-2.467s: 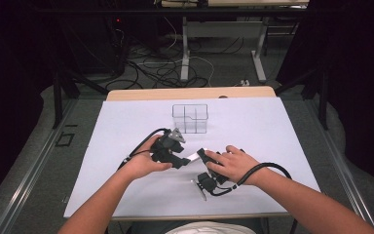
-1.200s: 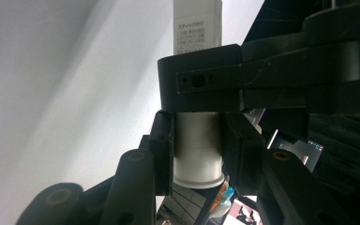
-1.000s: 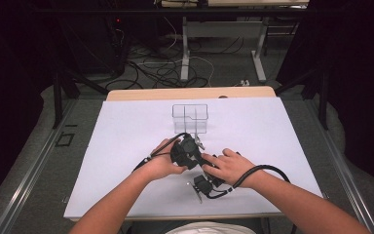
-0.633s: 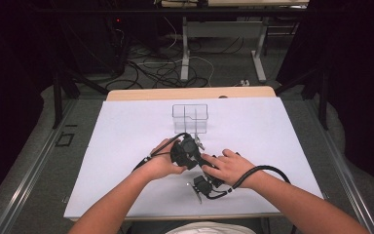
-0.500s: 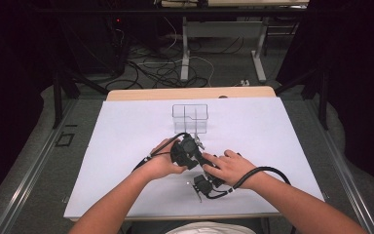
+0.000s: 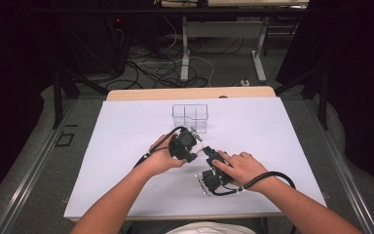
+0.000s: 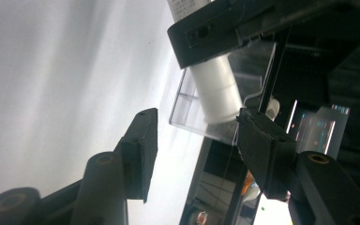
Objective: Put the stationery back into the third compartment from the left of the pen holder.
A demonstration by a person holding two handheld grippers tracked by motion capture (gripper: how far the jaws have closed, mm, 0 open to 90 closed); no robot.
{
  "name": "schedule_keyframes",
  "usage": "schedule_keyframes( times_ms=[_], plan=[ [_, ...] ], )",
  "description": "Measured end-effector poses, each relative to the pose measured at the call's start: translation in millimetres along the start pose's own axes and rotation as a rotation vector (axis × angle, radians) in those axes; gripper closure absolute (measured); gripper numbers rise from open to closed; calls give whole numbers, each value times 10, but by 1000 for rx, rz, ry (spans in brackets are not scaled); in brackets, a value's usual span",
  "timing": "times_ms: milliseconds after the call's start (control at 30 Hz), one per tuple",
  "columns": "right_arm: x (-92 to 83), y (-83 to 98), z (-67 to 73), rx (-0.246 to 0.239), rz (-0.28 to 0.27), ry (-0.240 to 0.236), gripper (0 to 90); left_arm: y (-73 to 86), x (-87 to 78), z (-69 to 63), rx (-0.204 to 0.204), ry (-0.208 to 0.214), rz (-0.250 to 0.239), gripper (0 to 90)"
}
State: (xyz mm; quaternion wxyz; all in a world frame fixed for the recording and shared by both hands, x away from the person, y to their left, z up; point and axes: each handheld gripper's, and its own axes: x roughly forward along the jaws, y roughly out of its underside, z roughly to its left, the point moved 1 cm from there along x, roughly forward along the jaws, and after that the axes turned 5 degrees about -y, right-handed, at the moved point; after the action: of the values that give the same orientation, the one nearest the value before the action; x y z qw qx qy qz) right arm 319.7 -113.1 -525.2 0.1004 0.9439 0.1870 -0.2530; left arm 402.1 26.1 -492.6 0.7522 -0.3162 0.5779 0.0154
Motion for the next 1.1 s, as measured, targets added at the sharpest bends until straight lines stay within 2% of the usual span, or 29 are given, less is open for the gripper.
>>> schedule_keyframes(
  times_ms=[33, 67, 100, 133, 167, 233, 300, 367, 400, 433, 467, 567, 633, 767, 800, 833, 900, 967, 1000, 1033, 1067, 1100],
  plan=[
    [-9, 19, -5, 17, -7, 6, 467, -6, -3, 19, -5, 3, -2, 698],
    [-13, 40, 7, 59, -9, -3, 447, -11, -5, 32, -19, 5, -7, 697],
    [-22, 60, -10, 70, 1, -9, 420, -16, -8, 49, -23, 3, -17, 698],
    [-29, 84, -6, 103, 4, 1, 405, -23, -9, 65, -34, 0, -29, 698],
    [-34, 107, -15, 121, 7, -7, 385, -31, -11, 78, -49, 0, -45, 698],
    [-32, 158, -13, 177, 8, 6, 335, -52, -22, 102, -74, 0, -74, 698],
    [-30, 209, -2, 230, 10, 2, 301, -76, -37, 132, -85, -8, -118, 697],
    [-29, 260, -8, 282, 8, -12, 242, -92, -52, 160, -100, -3, -144, 697],
    [-27, 286, 3, 328, 11, -18, 212, -101, -59, 177, -103, -12, -162, 697],
    [-25, 314, -1, 355, 10, -21, 188, -110, -62, 186, -124, -12, -181, 697],
    [-26, 339, 2, 389, 11, -26, 172, -120, -69, 211, -124, -18, -194, 697],
    [-29, 418, -16, 447, 15, -45, 149, -142, -83, 266, -155, -26, -240, 697],
    [-33, 462, -12, 511, 6, -58, 135, -159, -96, 293, -199, -24, -275, 697],
    [-36, 545, -14, 591, 2, -79, 32, -203, -122, 352, -227, -45, -343, 697],
    [-43, 561, -15, 610, 15, -98, 4, -216, -124, 359, -230, -49, -359, 697],
    [-26, 580, -10, 622, -6, -79, 0, -227, -127, 366, -232, -53, -371, 697],
    [-38, 604, 10, 683, 2, -98, 0, -253, -126, 376, -237, -62, -399, 697],
    [-75, 626, 4, 703, 39, -141, 0, -279, -130, 391, -243, -78, -419, 697],
    [-58, 640, 29, 736, 25, -130, 0, -294, -132, 401, -248, -83, -434, 697],
    [-45, 658, 34, 740, 10, -122, 0, -311, -131, 411, -257, -86, -454, 697],
    [-43, 679, 31, 741, 16, -125, 0, -328, -136, 425, -261, -96, -464, 697],
    [-48, 692, 38, 770, 26, -140, 0, -348, -137, 436, -273, -99, -481, 697]
  ],
)
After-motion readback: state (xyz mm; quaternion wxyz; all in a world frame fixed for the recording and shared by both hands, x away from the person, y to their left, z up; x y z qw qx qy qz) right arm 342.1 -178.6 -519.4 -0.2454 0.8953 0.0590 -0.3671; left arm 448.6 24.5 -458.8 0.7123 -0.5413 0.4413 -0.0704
